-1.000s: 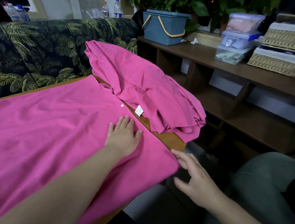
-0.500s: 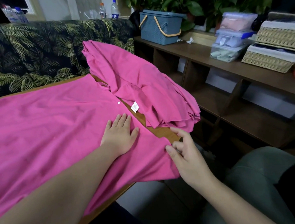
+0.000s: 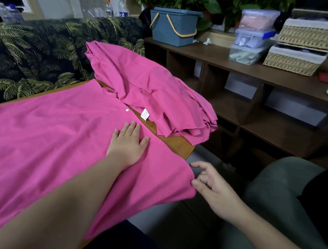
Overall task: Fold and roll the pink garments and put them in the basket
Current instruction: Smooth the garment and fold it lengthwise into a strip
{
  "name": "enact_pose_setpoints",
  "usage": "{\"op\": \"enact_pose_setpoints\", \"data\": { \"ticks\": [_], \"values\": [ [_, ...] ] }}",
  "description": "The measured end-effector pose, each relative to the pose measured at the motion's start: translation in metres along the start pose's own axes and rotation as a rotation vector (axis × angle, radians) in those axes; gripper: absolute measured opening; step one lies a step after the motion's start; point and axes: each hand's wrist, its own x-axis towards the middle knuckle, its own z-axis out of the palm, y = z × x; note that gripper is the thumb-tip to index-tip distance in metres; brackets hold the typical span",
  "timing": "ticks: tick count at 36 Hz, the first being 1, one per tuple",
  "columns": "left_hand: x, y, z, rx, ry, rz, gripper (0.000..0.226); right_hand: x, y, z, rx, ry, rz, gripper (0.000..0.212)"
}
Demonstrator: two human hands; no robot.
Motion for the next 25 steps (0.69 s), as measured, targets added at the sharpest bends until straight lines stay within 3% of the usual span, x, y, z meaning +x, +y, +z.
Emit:
{"op": "enact_pose_setpoints", "data": {
  "ticks": [4,9,16,18,20,21,23,25],
  "values": [
    [0.001,-0.001,0.0,-0.011,-0.006,0.003,0.065,0.0,-0.006,-0.004,0.021,0.041,0.025,0.015],
    [0.003,-0.003,0.001,-0.012,-0.005,0.008,0.066,0.0,-0.011,-0.005,-0.081,-0.04,0.038,0.004],
    [0.001,-0.009,-0.005,-0.112,-0.013,0.064,0.063,0.005,-0.015,-0.006,-0.514,0.008,-0.047,0.026],
    [-0.009,-0.013,-0.013,-0.212,0.031,0.09,0.06,0.006,-0.015,-0.006,-0.634,0.077,-0.123,0.026],
    [-0.025,-0.02,-0.024,-0.267,0.092,0.138,0.056,0.008,-0.017,-0.002,-0.661,0.16,-0.26,0.009],
    [-0.036,-0.025,-0.029,-0.291,0.107,0.174,0.053,0.01,-0.021,0.003,-0.646,0.174,-0.304,0.013],
    [-0.065,-0.036,-0.039,-0.347,0.104,0.245,0.05,0.013,-0.03,0.02,-0.589,0.124,-0.386,0.021],
    [-0.101,-0.05,-0.048,-0.378,0.11,0.308,0.066,0.016,-0.043,0.044,-0.556,0.011,-0.503,0.023]
  ]
}}
